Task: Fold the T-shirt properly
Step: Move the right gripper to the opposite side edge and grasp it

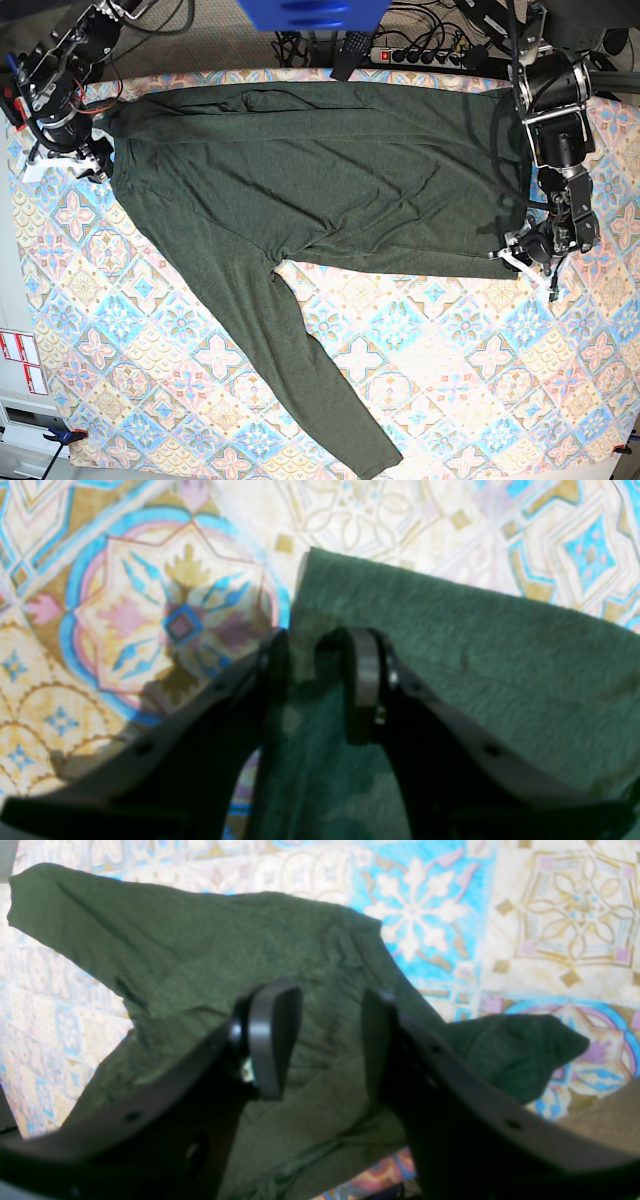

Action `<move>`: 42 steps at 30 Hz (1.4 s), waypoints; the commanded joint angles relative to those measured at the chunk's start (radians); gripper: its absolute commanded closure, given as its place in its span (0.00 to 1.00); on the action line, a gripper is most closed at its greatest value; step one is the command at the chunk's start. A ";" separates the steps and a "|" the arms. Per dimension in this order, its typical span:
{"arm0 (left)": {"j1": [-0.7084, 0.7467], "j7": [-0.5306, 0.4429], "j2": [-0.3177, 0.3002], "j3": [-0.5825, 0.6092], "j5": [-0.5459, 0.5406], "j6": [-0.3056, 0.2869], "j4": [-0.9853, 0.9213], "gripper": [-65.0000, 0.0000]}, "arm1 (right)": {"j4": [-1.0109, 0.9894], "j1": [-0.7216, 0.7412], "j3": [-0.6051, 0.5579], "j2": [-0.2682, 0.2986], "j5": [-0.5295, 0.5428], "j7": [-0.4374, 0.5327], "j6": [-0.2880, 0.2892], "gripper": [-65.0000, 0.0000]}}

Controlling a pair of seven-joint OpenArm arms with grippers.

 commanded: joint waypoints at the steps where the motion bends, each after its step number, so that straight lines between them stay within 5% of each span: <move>1: -0.018 -0.007 0.009 -0.001 0.002 -0.003 0.011 0.70 | 0.014 0.003 0.002 0.009 0.015 0.014 0.003 0.63; 8: 0.022 0.003 0.053 0.001 -0.004 -0.013 0.013 0.74 | 0.013 0.023 0.003 0.009 0.013 0.014 0.003 0.63; 12: 0.036 -0.001 0.069 0.001 -0.007 -0.013 0.017 1.00 | 0.011 0.040 0.003 0.009 0.012 0.014 0.003 0.63; 17: 0.037 -0.005 0.063 -0.001 -0.007 -0.013 0.033 1.00 | 0.007 0.040 -0.002 0.012 0.012 0.014 0.005 0.63; 26: 0.201 0.003 0.044 -0.001 -0.007 -0.013 0.389 1.00 | -0.035 0.106 -0.192 0.074 -0.111 0.016 0.006 0.63; 33: 0.326 0.001 0.038 -0.004 -0.008 -0.013 0.561 1.00 | -0.095 0.190 -0.339 0.081 -0.369 0.017 0.203 0.64; 37: 0.405 0.001 0.038 -0.005 -0.008 -0.013 0.676 1.00 | -0.150 0.258 -0.448 0.151 -0.489 0.025 0.281 0.64; 42: 0.479 0.001 0.038 -0.007 -0.008 -0.015 0.768 1.00 | -0.294 0.325 -0.543 0.220 -0.510 0.103 0.298 0.64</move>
